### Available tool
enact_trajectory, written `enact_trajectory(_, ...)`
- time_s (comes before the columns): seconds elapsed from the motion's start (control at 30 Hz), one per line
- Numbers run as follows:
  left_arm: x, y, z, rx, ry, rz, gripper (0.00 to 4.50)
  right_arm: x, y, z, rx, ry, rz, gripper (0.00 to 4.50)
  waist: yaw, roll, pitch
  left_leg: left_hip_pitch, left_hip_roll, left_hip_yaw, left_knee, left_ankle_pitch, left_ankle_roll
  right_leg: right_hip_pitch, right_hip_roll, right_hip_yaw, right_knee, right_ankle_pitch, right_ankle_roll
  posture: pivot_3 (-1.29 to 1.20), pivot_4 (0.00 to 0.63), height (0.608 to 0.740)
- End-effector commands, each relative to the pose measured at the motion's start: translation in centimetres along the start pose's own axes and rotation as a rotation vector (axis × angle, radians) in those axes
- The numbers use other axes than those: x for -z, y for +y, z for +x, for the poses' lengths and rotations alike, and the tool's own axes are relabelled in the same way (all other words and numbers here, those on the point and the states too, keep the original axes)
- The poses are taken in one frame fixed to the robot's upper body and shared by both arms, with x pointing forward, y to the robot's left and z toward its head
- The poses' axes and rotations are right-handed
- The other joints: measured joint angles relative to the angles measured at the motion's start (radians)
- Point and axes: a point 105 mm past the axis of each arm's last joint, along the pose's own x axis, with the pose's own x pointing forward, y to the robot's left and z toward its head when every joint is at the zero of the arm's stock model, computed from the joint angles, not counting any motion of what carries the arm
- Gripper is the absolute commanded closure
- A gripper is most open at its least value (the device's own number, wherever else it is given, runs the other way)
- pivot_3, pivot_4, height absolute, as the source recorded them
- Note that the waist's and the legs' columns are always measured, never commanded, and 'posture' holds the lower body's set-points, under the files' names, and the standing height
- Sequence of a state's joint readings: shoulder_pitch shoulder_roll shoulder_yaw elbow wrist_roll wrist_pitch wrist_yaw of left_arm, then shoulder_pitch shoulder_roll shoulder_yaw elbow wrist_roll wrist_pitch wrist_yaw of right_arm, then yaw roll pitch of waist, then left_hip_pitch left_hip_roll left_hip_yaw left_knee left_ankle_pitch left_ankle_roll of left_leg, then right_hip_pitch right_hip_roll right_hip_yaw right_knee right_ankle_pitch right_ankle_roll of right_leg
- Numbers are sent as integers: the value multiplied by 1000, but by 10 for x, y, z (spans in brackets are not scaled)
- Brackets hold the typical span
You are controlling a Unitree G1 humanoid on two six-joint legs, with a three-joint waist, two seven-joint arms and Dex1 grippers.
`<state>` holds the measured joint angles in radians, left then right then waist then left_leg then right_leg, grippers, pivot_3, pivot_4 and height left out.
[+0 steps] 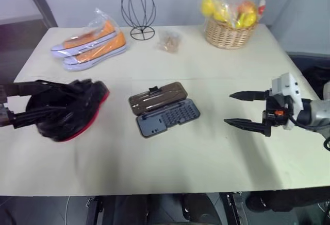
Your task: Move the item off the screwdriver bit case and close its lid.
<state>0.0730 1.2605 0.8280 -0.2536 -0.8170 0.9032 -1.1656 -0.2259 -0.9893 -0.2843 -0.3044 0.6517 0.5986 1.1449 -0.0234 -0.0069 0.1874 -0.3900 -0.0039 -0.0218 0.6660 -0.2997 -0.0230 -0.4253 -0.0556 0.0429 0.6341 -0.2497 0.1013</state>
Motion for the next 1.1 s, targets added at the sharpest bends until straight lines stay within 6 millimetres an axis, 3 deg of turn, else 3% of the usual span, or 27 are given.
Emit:
enact_trajectory(0.03,3,11,-4,-71,-3,36,39,-10,3,-3,9,-22,-49,0,-4,-1,0,0,0,0,0,0,0,0,2,0,1,0,0,0,150,740)
enact_trajectory(0.07,4,14,-4,-90,-2,44,39,-8,2,-3,11,-17,-51,0,-3,-1,0,0,1,0,0,0,0,0,3,0,1,0,0,0,150,740)
enact_trajectory(0.2,11,56,-28,-363,-36,20,39,-14,-5,4,12,-56,-44,0,0,-1,0,2,2,0,1,0,0,0,5,1,2,0,0,0,150,740)
enact_trajectory(0.5,82,105,-72,-778,59,-103,39,-18,-11,16,-22,-75,-60,0,6,-2,0,4,3,2,1,0,0,0,5,3,7,0,0,0,150,740)
enact_trajectory(0.77,79,101,-79,-787,32,-102,39,-17,-10,11,-38,-58,-55,0,11,-10,-2,2,0,0,2,0,0,0,-2,1,7,0,0,0,150,740)
enact_trajectory(1.1,160,105,-137,-1013,286,-182,39,-17,-13,18,-45,-69,-48,0,3,-10,-2,3,0,1,1,0,0,-2,-4,1,9,0,-1,0,150,740)
